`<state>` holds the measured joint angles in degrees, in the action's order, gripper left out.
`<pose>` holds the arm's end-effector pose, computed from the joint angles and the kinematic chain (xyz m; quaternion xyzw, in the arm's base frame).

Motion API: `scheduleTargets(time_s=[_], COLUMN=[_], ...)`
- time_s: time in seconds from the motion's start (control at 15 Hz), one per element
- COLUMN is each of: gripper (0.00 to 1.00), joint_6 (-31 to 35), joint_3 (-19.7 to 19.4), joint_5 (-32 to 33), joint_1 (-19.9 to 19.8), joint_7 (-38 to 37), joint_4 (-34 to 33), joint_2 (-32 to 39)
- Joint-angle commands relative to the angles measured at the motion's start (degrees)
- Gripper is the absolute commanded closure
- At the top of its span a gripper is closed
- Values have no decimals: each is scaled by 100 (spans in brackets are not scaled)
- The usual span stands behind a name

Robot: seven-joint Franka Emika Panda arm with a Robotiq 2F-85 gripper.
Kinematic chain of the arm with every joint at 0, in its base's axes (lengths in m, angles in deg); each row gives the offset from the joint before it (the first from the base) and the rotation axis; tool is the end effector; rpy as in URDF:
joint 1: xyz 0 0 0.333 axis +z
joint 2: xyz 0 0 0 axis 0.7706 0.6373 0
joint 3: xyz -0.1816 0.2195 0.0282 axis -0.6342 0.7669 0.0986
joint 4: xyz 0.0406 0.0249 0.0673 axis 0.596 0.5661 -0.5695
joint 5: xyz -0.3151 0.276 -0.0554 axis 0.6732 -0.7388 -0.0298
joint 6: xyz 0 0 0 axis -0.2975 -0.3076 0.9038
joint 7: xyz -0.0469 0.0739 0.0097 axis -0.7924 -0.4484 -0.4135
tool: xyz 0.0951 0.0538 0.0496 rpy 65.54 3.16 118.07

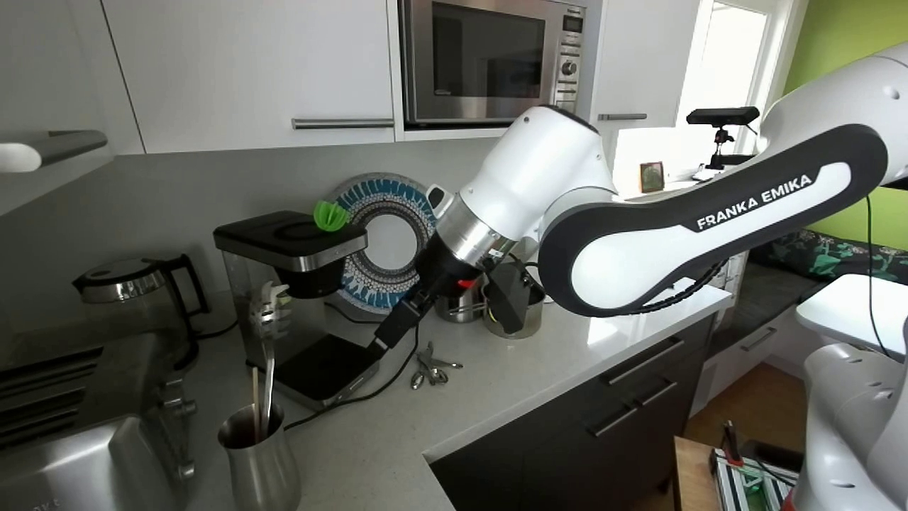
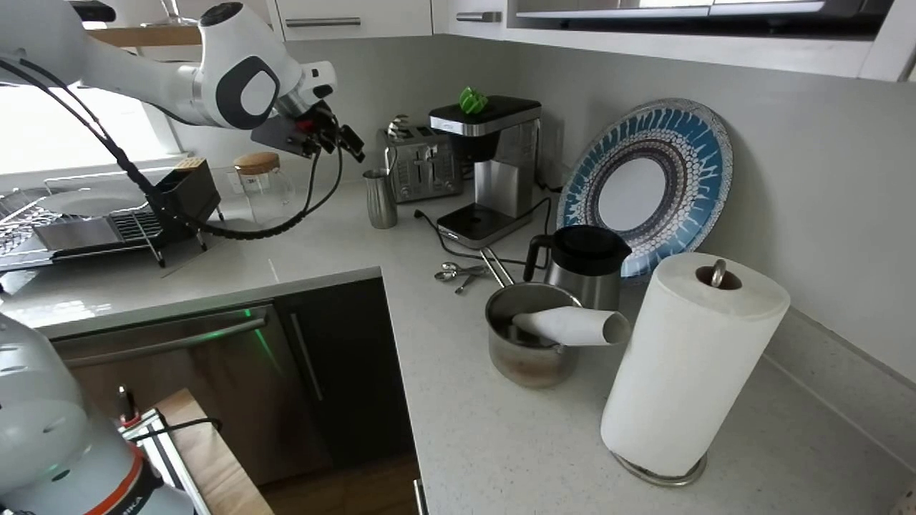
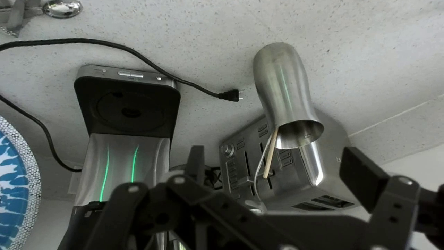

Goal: Remove the pasta server from the cocktail shaker and put it on the counter top in front of the pot

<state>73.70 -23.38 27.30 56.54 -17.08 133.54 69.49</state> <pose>0.5357 0.1743 0.4974 -0.9403 -0.0799 -0.3250 0.0615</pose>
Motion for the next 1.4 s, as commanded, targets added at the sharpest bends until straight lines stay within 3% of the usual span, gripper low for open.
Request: scheduleTargets(time_s=[0.0, 0.2, 0.4, 0.47, 0.53, 0.73, 1.33], gripper=[0, 0, 0, 0, 0, 0, 0], joint_6=[44, -739, -1429, -1506, -1243, -1362, -1834], joint_3=[-26, -126, -183, -235, -265, -319, -343], joint_5=[149, 178, 662, 622, 437, 465, -735], joint_1=[-81, -144, -260, -235, -161, -169, -84], joint_7=[-364, -425, -577, -511, -386, -383, 25], joint_4=[-564, -1365, -2038, -2221, -1768, -2113, -3282], joint_2=[383, 702, 1050, 1173, 828, 1095, 1873])
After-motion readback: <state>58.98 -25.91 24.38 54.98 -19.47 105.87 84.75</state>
